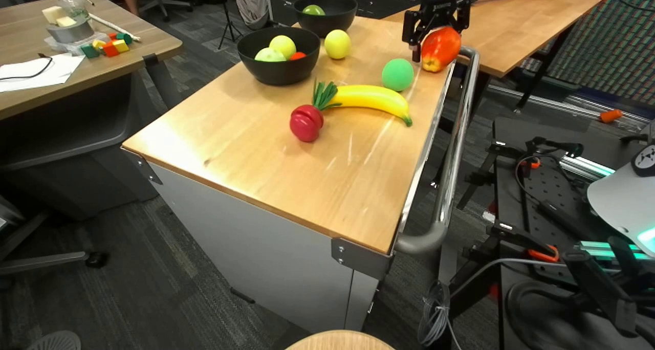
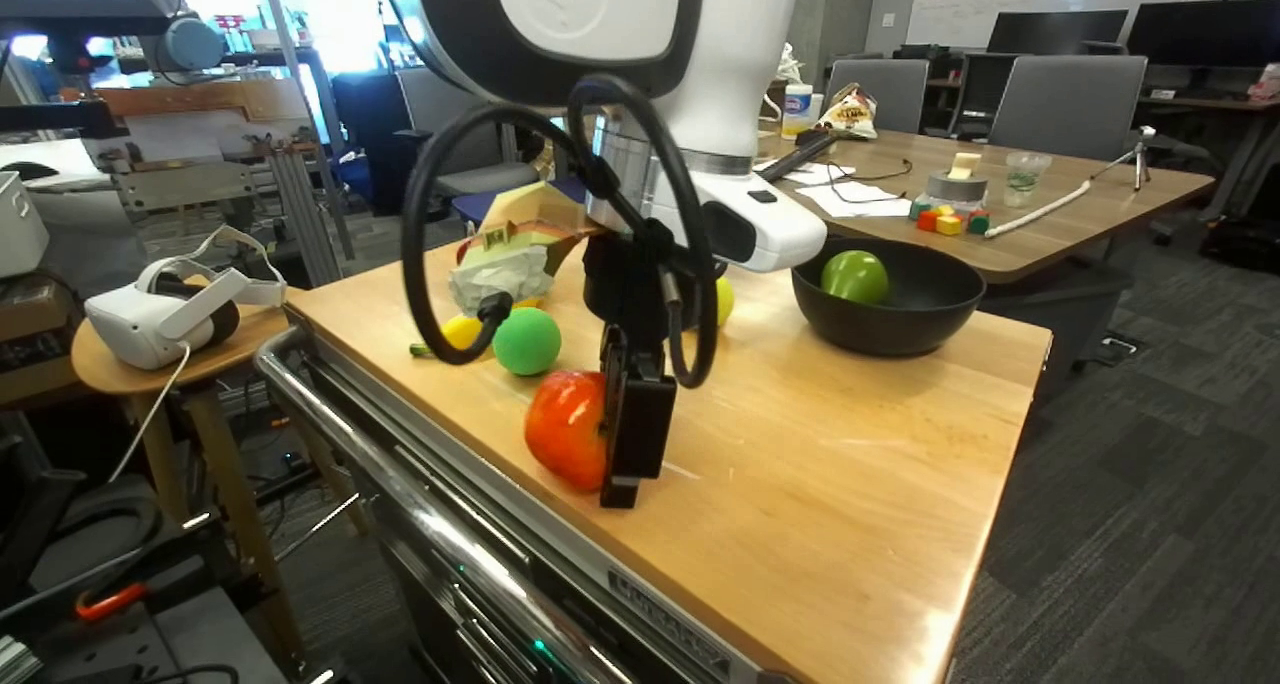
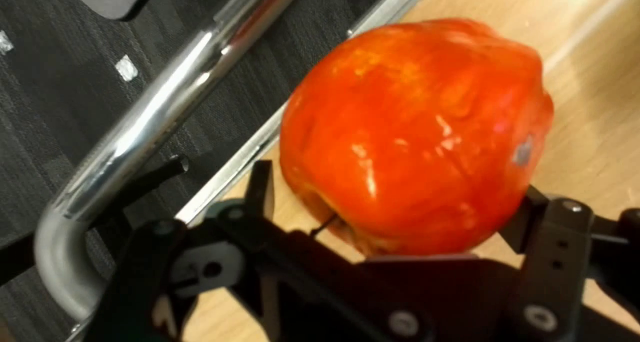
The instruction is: Place the fruits and vegetables inside the two black bowls
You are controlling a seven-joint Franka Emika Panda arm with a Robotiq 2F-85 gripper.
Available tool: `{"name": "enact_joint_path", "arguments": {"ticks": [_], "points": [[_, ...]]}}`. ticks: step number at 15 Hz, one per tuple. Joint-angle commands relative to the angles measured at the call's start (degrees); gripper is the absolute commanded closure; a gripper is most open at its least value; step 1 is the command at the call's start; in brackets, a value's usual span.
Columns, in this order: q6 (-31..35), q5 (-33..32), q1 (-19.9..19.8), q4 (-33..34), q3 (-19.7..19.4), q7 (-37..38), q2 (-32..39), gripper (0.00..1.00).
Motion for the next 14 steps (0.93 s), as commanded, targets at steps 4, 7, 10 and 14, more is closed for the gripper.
{"name": "enact_joint_path", "arguments": {"ticks": [4,7,10,14], "points": [[-7.0,-1.3,-0.4,-0.3,0.8,-1.6,-4.2,0.0],[-6.3,1.0,-0.2,-0.7,1.4,-2.4,-4.0,0.02],[-5.4,2.4,-0.2,-1.0,1.9,-2.8,-3.6,0.34],[-0.5,0.2,0.3,-0.5,2.6,-2.1,-4.7,0.41]]}}
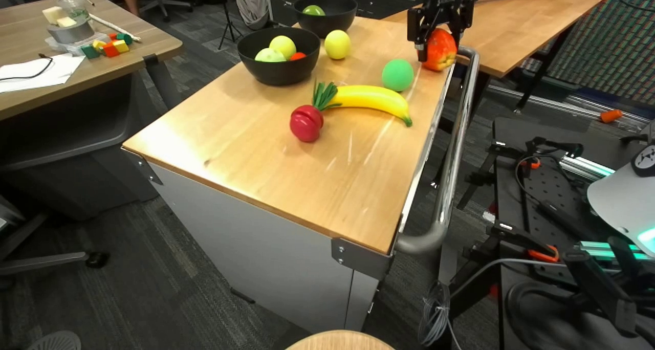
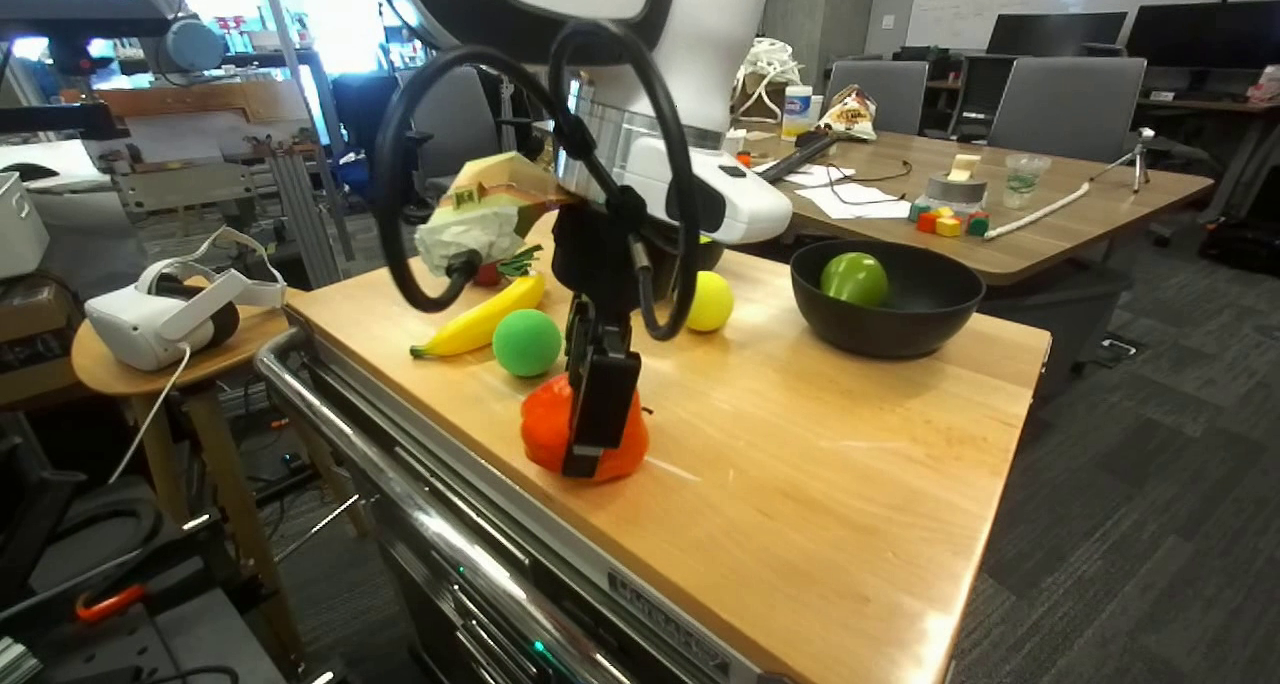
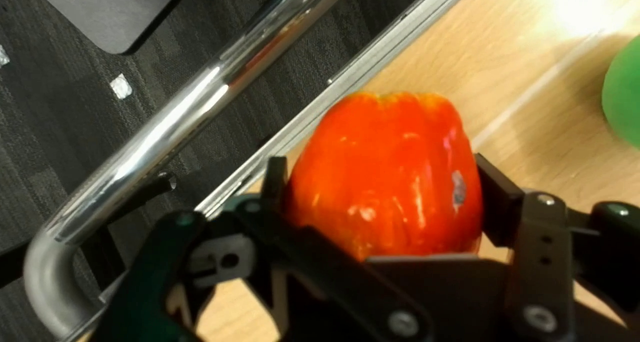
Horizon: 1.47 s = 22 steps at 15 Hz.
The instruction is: Place the fruits and vegetables inside the two black bowls
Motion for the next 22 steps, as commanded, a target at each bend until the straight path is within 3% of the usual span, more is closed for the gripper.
{"name": "enact_joint_path", "arguments": {"ticks": [1,5,9,16,22], "points": [[4.9,-4.5,1.0,0.9,1.5,1.0,-2.9,0.41],[2.2,-13.4,3.1,10.8,4.2,3.1,-2.7,0.41],[8.1,-16.5,4.1,23.0,5.7,-2.0,4.7,0.41],[21.1,-15.6,1.4,38.1,5.3,-22.2,22.3,0.41],[20.0,-13.7,-2.7,46.8,7.1,-35.4,29.1,0.41]]}}
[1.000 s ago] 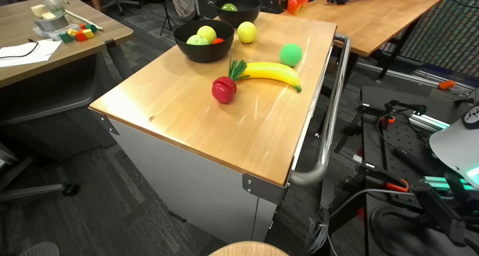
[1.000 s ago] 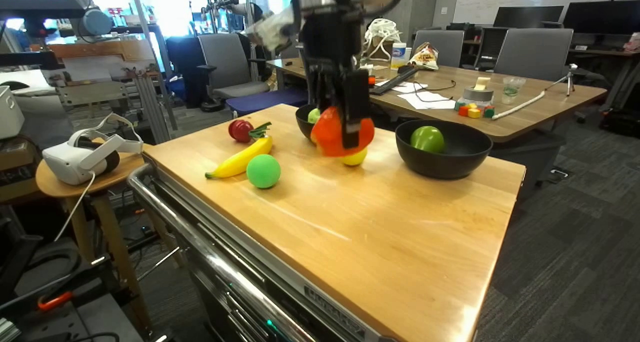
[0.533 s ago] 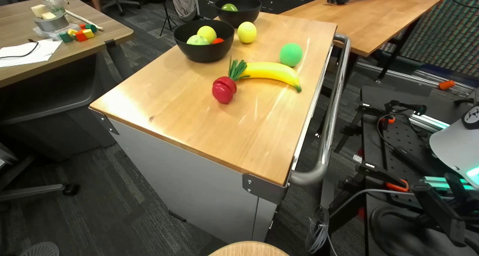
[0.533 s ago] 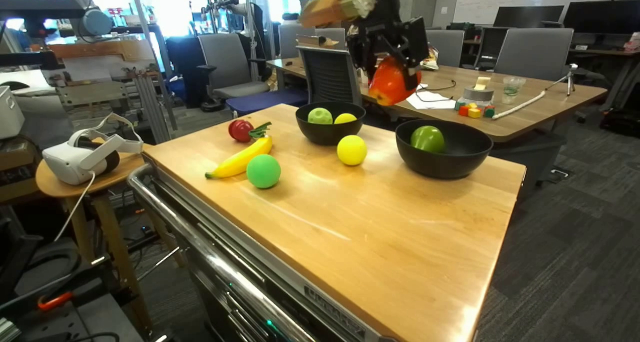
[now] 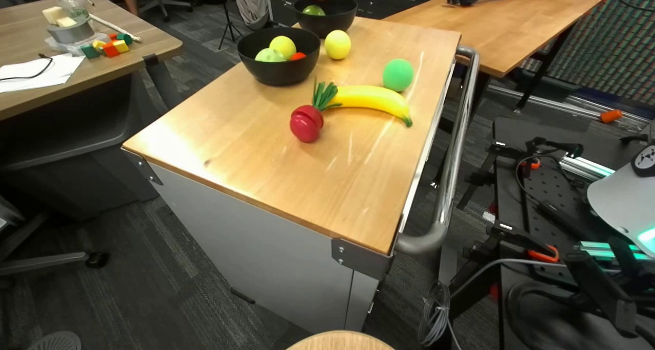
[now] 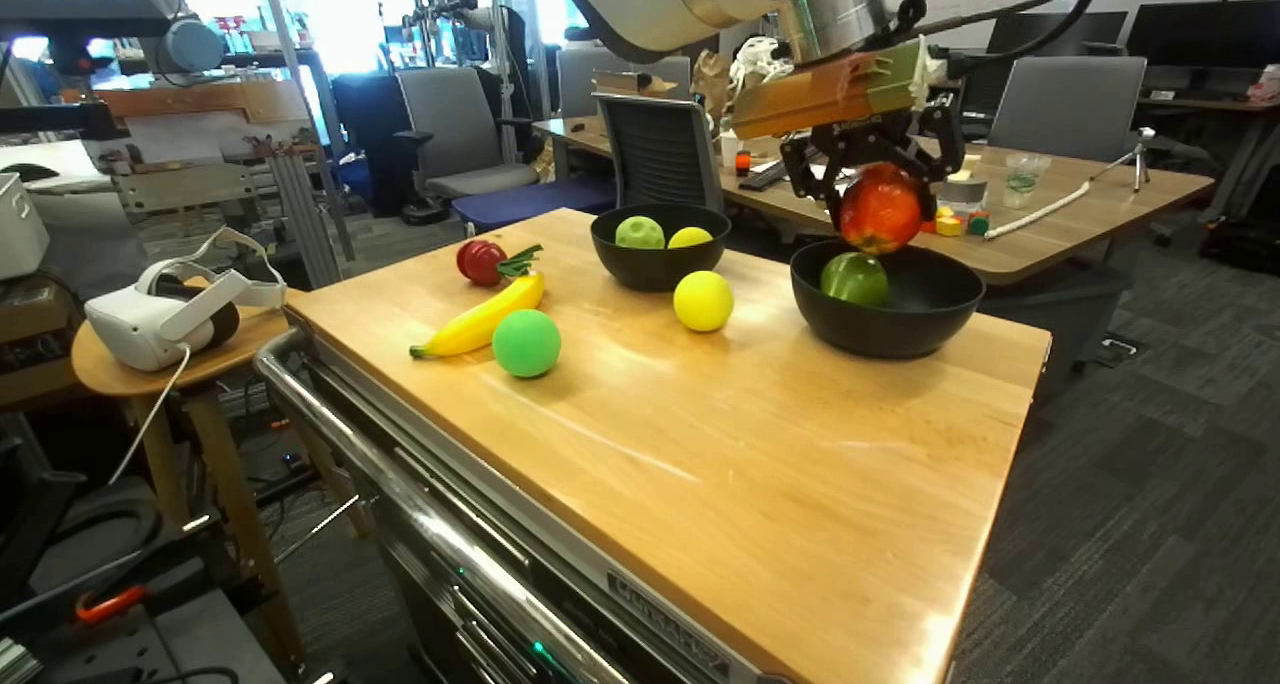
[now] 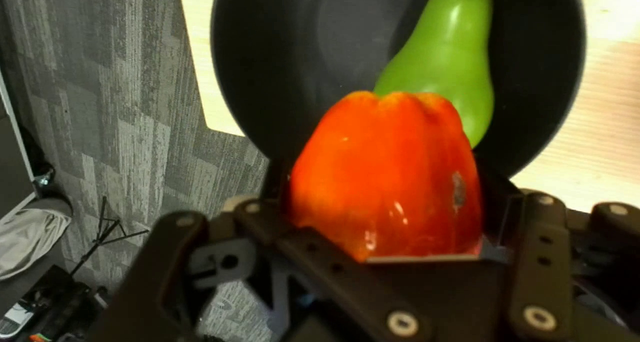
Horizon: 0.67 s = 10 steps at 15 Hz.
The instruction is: Place the fruits and vegetables inside the two black bowls
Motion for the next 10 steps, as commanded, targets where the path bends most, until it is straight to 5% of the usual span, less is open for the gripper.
{"name": "enact_joint_path", "arguments": {"ticks": [1,7,8,10], "points": [[-2.5,3.2,-2.8,6.2,2.1,-7.6,3.1,0.41],[-12.5,7.9,-4.8,7.0,3.7,-13.8,2.9,0.41],[-14.2,8.2,-4.8,6.8,3.6,-13.8,2.6,0.04],[-17.8,9.5,-5.0,7.0,3.8,-14.1,2.0,0.0]]}}
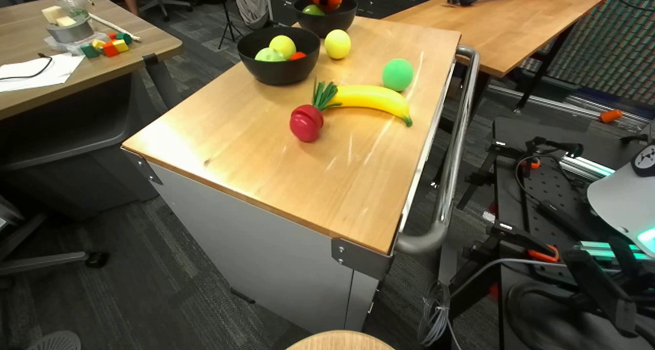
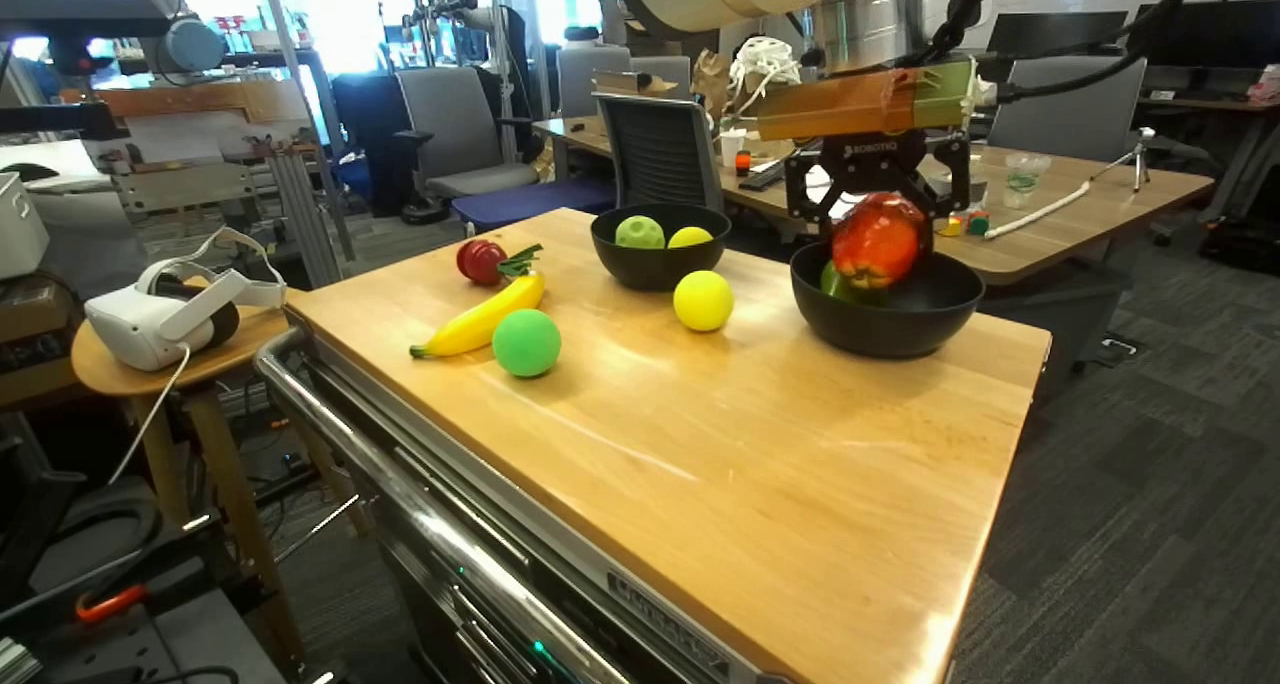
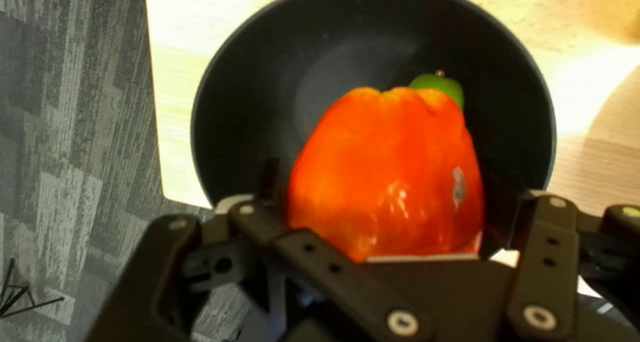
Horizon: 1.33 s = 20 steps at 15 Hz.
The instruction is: Place the fruits and vegetables inside the two black bowls
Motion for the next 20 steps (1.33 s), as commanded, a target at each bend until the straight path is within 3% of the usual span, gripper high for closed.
{"name": "enact_joint_path", "arguments": {"ticks": [1,7,10,12,13,16,20], "points": [[-6.4,3.3,-1.1,2.0,1.3,-1.9,-1.0,0.0],[-13.8,11.6,-0.9,2.0,2.4,1.2,-6.1,0.0],[-16.6,11.6,0.8,-0.2,1.3,4.5,-9.5,0.0],[-21.1,15.5,0.3,-2.1,2.4,4.4,-10.8,0.0],[-18.7,12.6,0.8,1.2,1.1,3.7,-8.2,0.0],[-20.6,14.5,1.0,-0.5,1.4,3.7,-9.0,0.0],[-20.6,21.8,1.0,-6.0,2.3,8.5,-10.0,0.0]]}}
